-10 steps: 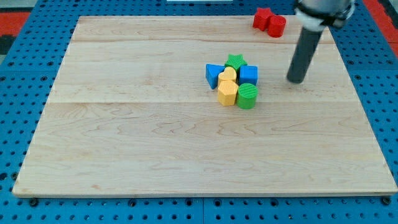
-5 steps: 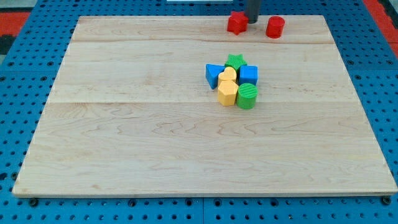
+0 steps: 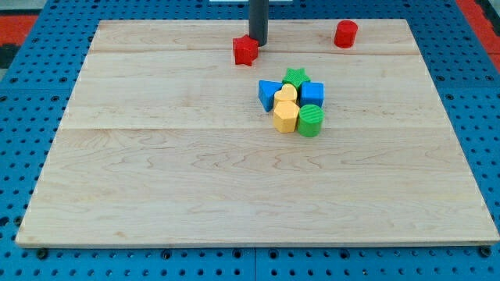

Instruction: Slide the red star above the blue triangle

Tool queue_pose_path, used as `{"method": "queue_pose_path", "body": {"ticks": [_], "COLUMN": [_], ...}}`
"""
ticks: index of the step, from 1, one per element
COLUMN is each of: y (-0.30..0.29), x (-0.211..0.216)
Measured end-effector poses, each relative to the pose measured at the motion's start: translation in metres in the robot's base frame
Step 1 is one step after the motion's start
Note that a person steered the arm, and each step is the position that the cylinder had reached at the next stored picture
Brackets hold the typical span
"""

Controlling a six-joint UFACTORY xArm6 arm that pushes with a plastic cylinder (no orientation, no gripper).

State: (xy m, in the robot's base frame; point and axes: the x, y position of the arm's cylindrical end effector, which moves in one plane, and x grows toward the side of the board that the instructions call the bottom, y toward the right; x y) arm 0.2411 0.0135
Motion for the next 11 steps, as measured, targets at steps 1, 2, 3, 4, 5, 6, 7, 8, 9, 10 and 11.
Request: {"method": "queue_pose_path", "body": {"ticks": [1,2,3,4,5,6,7,8,9,10,11], "y": [-0.006,-0.006,-0.004,-0.033,-0.055,-0.055,-0.055,-0.077,-0.073,-0.029,-0.013], "x": [-0.038,-0.025,-0.005,-0.001,0.014,0.051,0.049,0.046,0.072,0.086,0.083]}}
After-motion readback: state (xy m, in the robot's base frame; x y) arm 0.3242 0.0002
